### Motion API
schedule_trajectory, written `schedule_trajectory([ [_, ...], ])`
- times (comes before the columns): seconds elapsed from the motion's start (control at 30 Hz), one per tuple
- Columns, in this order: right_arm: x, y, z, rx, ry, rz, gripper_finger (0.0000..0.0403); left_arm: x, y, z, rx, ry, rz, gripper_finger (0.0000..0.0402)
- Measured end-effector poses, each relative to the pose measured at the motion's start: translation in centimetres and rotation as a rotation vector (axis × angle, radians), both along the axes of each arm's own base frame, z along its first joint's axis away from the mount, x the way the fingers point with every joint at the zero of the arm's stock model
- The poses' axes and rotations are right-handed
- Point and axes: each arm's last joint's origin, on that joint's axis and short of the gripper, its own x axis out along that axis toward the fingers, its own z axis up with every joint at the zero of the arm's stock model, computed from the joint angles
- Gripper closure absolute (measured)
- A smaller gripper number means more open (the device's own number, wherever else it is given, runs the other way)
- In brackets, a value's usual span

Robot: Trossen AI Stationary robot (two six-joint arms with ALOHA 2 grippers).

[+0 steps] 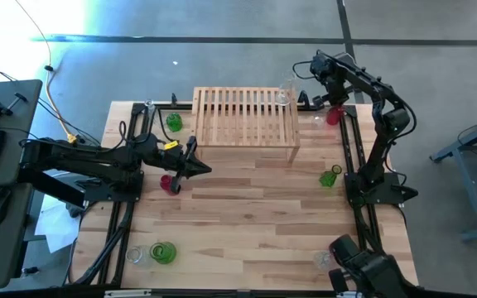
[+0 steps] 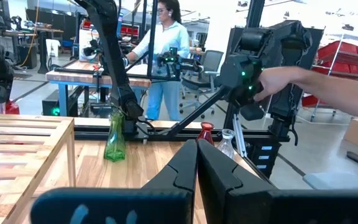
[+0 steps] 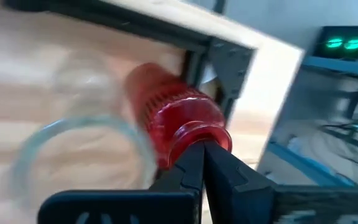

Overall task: Sort vases onto shelf
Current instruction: Put the red vase on the shelf

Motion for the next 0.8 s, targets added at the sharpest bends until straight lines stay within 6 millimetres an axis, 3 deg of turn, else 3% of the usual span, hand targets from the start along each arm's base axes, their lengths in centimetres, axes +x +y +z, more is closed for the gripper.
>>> schedule_trajectory([
  [0.8, -1.2, 0.3, 1.9, 0.065, -0.050, -0.005, 0.0403, -0.8, -0.1, 0.9, 0.005, -0.052, 0.001, 0.0397],
])
